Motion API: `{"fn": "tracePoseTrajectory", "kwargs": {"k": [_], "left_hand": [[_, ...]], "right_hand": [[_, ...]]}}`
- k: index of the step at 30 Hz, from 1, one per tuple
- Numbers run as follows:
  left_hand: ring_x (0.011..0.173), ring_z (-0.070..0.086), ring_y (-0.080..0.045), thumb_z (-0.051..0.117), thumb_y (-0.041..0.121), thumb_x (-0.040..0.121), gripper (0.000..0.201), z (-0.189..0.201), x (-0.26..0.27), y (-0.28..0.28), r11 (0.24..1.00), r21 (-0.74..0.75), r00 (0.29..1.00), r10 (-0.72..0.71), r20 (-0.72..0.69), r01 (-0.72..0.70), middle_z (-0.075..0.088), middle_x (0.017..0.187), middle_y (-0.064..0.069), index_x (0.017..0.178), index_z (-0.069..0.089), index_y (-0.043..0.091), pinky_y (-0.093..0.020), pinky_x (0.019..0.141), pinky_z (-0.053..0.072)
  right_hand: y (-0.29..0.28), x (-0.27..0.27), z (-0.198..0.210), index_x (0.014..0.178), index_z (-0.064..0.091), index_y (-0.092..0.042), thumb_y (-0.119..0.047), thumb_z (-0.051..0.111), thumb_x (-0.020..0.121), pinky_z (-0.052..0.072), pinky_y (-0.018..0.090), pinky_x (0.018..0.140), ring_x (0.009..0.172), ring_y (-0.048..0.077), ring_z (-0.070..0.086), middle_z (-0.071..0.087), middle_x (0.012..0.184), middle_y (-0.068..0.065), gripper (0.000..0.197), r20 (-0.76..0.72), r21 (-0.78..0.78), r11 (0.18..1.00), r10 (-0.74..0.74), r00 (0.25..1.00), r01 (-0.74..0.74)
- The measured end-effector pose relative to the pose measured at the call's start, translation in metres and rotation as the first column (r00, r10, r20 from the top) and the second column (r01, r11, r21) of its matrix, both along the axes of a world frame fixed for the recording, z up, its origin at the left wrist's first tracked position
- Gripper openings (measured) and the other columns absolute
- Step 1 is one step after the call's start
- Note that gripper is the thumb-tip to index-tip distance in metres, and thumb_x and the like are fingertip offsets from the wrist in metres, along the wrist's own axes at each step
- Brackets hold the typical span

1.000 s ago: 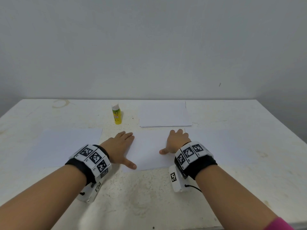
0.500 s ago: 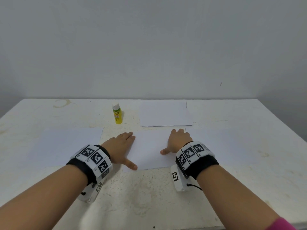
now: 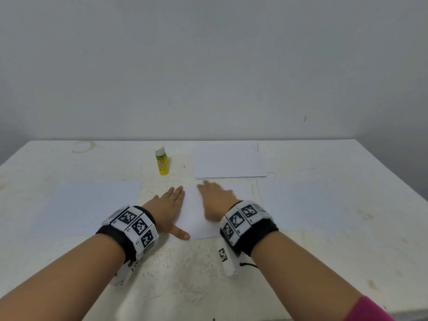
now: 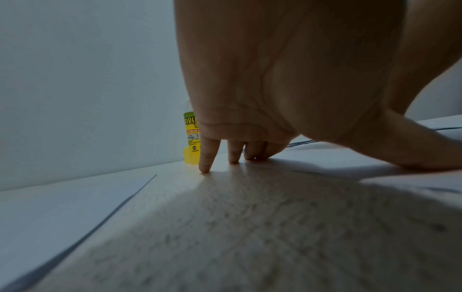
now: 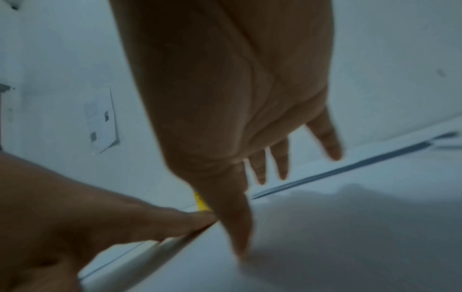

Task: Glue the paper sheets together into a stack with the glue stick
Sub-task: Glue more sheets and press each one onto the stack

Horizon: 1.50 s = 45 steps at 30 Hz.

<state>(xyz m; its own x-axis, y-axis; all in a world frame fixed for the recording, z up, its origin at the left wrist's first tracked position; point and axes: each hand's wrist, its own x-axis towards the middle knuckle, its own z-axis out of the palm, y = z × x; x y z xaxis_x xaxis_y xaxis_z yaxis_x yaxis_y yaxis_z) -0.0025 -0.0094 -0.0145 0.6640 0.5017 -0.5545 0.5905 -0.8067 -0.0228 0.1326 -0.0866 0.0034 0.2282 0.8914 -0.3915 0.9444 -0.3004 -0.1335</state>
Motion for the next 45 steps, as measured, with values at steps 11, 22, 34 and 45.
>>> {"fn": "tracePoseTrajectory", "kwargs": {"k": [11,22,34,45], "left_hand": [[0.147,-0.014,-0.024,0.034,0.090,0.049,0.143,0.003,0.000,-0.001,1.000,-0.002,0.999,-0.007,-0.043,0.007,-0.024,0.157,-0.010,0.148,-0.019,0.002,-0.046,0.118,0.014],[0.148,-0.011,-0.023,0.030,0.090,0.038,0.149,-0.002,-0.003,0.006,0.999,0.010,0.998,-0.052,-0.020,0.052,-0.022,0.158,-0.009,0.148,-0.018,0.003,-0.043,0.120,0.015],[0.147,-0.014,-0.023,0.061,0.074,0.070,0.133,-0.002,-0.001,0.004,1.000,0.012,0.999,-0.022,-0.030,0.022,-0.023,0.157,-0.009,0.148,-0.020,0.002,-0.043,0.120,0.013],[0.147,-0.013,-0.023,0.059,0.074,0.069,0.133,-0.001,-0.002,0.004,0.999,0.016,0.999,-0.034,-0.029,0.034,-0.024,0.157,-0.009,0.148,-0.019,0.002,-0.044,0.119,0.017]], "right_hand": [[-0.018,0.055,0.004,0.154,0.005,-0.021,-0.049,0.052,0.093,0.018,0.044,0.117,0.141,0.026,0.028,0.016,0.160,0.001,0.082,-0.024,-0.177,0.984,0.030,0.999,-0.034],[-0.024,0.077,0.018,0.140,0.038,-0.013,-0.054,0.056,0.089,0.026,0.049,0.111,0.128,0.027,0.045,0.048,0.139,0.008,0.068,0.180,-0.188,0.975,-0.081,0.980,0.116],[-0.004,0.003,-0.010,0.149,0.015,-0.009,-0.059,0.075,0.069,0.007,0.055,0.115,0.142,0.024,0.025,0.019,0.157,0.007,0.112,0.093,-0.109,0.989,0.113,0.989,-0.102],[-0.040,0.086,-0.002,0.153,-0.001,-0.015,-0.052,0.081,0.065,0.002,0.057,0.115,0.143,0.022,0.027,0.007,0.161,-0.001,0.126,0.098,-0.178,0.983,-0.025,0.995,0.042]]}}
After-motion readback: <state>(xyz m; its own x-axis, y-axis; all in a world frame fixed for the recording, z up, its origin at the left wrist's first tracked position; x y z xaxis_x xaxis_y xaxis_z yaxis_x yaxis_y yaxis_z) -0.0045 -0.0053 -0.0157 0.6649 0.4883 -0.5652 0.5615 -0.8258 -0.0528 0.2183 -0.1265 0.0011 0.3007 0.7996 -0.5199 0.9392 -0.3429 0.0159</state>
